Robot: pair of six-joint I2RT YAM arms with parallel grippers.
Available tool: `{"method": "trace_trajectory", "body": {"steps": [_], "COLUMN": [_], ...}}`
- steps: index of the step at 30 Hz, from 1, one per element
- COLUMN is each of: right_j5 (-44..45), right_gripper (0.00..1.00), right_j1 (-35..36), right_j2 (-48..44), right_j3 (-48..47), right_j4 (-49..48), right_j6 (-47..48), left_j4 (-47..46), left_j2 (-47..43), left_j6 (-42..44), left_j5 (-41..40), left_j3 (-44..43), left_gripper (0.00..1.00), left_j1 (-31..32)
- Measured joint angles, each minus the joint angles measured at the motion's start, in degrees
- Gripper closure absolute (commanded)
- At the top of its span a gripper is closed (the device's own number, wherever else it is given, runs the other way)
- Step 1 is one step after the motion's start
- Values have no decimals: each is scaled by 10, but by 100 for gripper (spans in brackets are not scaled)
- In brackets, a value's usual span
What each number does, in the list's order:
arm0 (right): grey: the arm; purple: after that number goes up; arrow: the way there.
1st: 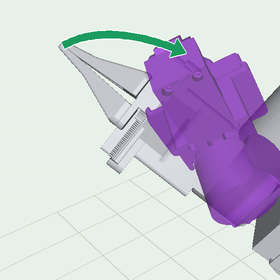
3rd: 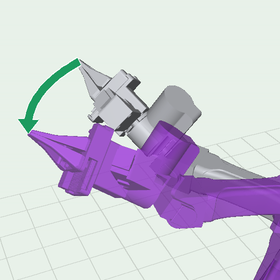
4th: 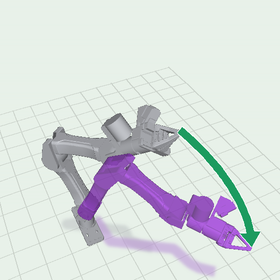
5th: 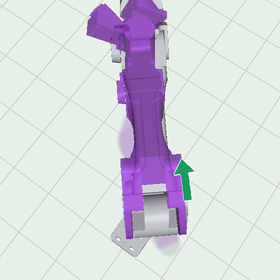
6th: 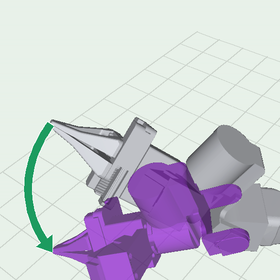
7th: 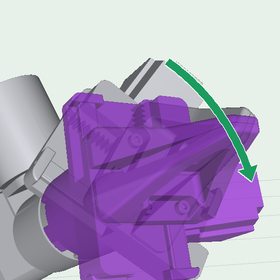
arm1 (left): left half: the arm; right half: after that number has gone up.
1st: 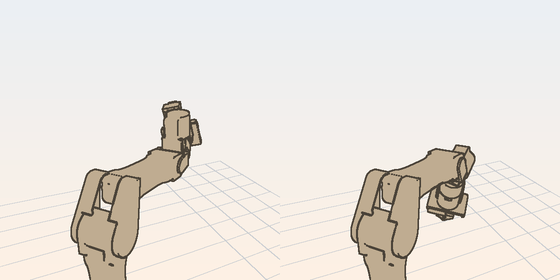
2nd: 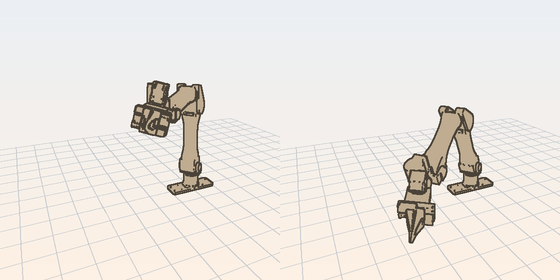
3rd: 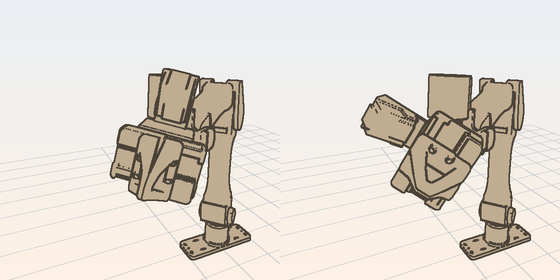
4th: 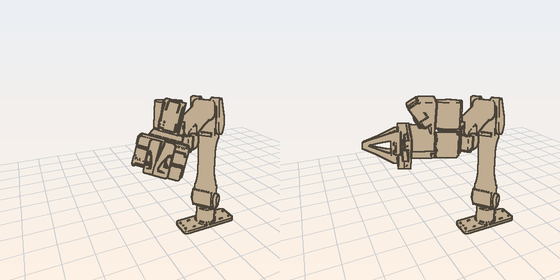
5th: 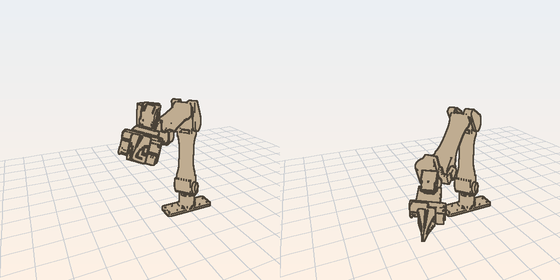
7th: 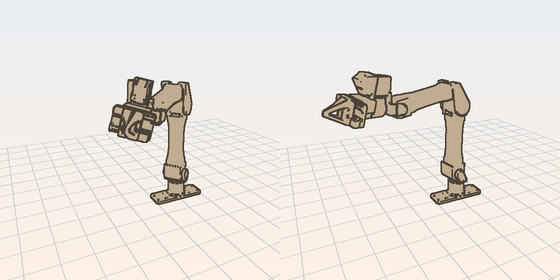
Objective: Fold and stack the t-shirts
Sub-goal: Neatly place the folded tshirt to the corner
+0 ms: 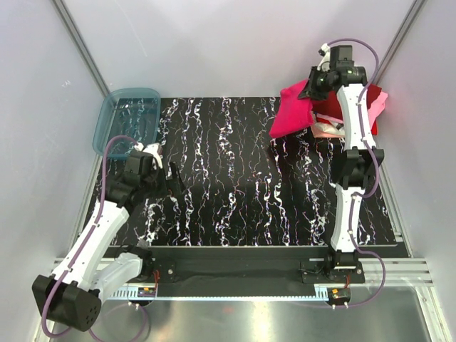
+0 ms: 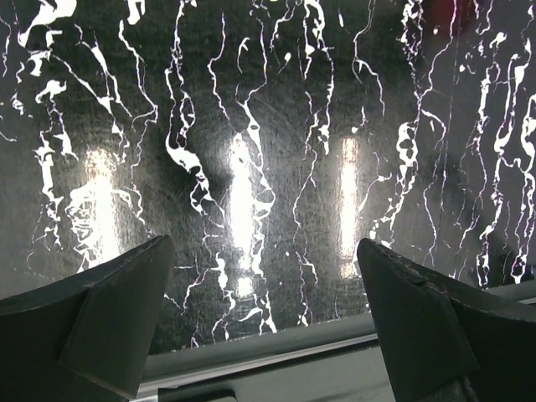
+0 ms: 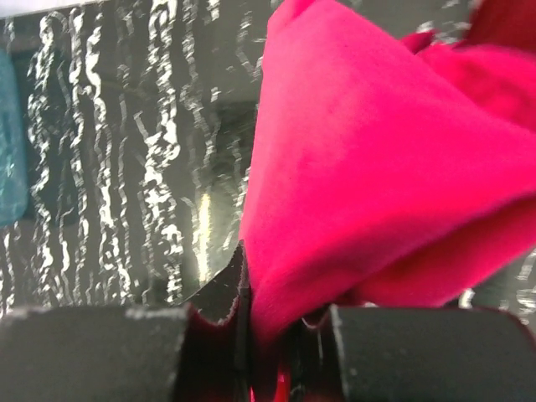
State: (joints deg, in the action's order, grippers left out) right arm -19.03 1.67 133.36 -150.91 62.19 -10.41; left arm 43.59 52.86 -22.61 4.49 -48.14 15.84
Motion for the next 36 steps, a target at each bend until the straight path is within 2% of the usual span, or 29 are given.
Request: {"method": "trace_trajectory", "body": {"steps": [5, 14, 23, 31, 32, 36], "right_j5": [-8, -59, -128, -199, -208, -216], "right_gripper": [100, 100, 100, 100, 93, 89], "right_j1": [-25, -71, -176, -259, -265, -280], "right_j2": [9, 9, 23, 115, 132, 157], "right_j3": [-23, -36, -36, -34, -34, -32], "right_j4": [-20, -151, -256, -323, -328, -329], "right_j6": [15, 9, -71, -156, -163, -178], "left_j4": [-7, -9, -9, -9, -9, -9], "left_j2": [0, 4, 13, 28, 28, 29], "left_j6": [1, 1, 1, 1, 1, 1], "left_j5": [0, 0, 0, 0, 0, 0], "left_j3": [2, 9, 9, 9, 9, 9], "left_gripper": [1, 1, 1, 1, 1, 1], "left_j1": [0, 0, 0, 0, 0, 0]}}
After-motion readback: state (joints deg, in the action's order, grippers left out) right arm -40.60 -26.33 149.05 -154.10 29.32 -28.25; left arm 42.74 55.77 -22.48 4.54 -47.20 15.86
